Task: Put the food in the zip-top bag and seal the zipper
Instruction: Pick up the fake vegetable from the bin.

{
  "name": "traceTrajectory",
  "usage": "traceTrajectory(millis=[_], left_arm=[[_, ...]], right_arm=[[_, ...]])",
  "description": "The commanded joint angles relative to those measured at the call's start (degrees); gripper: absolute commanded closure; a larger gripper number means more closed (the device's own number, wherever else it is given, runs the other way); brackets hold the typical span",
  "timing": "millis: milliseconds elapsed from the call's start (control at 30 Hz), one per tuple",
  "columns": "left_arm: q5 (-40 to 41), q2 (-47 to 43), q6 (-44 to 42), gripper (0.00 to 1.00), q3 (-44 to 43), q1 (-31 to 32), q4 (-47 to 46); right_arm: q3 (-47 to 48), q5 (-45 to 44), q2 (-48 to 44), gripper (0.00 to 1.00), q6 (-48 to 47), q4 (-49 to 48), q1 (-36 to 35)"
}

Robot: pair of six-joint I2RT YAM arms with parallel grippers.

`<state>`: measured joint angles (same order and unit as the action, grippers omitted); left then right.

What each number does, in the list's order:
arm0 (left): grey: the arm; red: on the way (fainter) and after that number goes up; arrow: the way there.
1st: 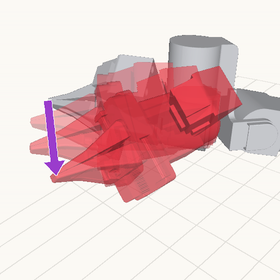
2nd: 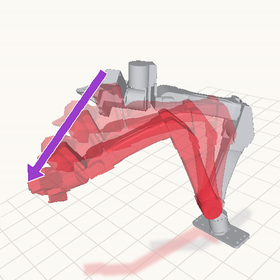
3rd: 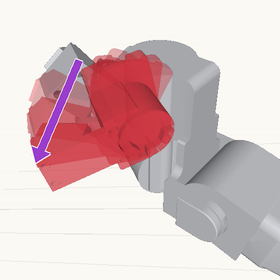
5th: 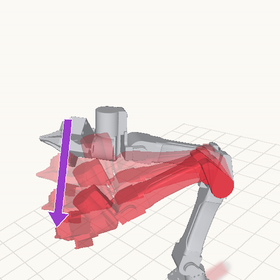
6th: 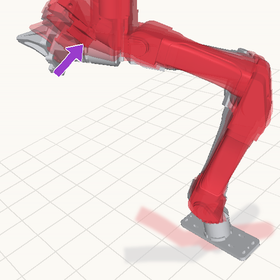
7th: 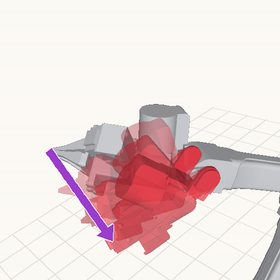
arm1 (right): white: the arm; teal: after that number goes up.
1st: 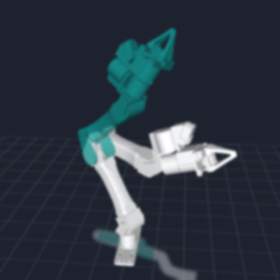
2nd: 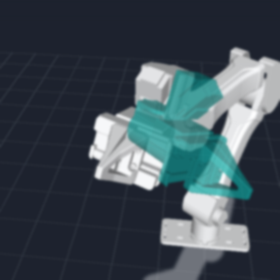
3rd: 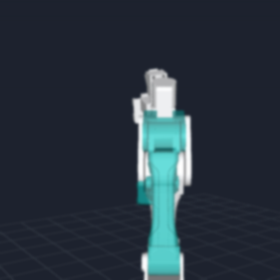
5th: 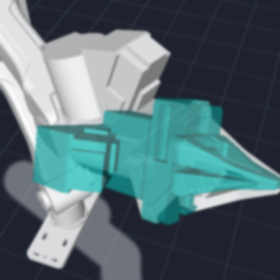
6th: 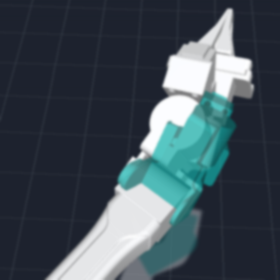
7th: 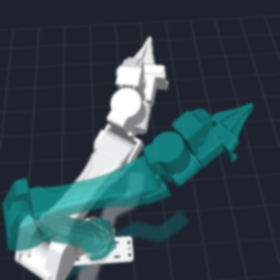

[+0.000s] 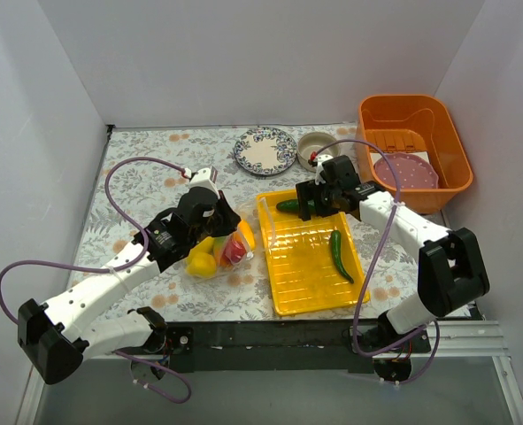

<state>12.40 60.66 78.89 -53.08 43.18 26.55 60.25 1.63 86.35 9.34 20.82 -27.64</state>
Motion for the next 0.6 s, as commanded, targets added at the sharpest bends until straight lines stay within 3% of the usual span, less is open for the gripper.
traceTrajectory(millis=[0, 100, 567], left_arm=[[0.25, -1.60, -0.05, 0.98, -1.41, -0.38, 0.17], [0.78, -1.87, -0.32, 0.98, -1.50, -0.38, 0.26], [0.96, -1.95, -0.41, 0.98, -1.41, -0.38, 0.79]], right_arm=[[3.73, -1.19, 2.86, 0.02, -4.77, -4.64, 1.00], [1.72, 1.35, 3.39, 0.02, -6.79, -11.22, 1.53], [4.44, 4.87, 12.44, 0.02, -12.07, -14.05, 3.82]])
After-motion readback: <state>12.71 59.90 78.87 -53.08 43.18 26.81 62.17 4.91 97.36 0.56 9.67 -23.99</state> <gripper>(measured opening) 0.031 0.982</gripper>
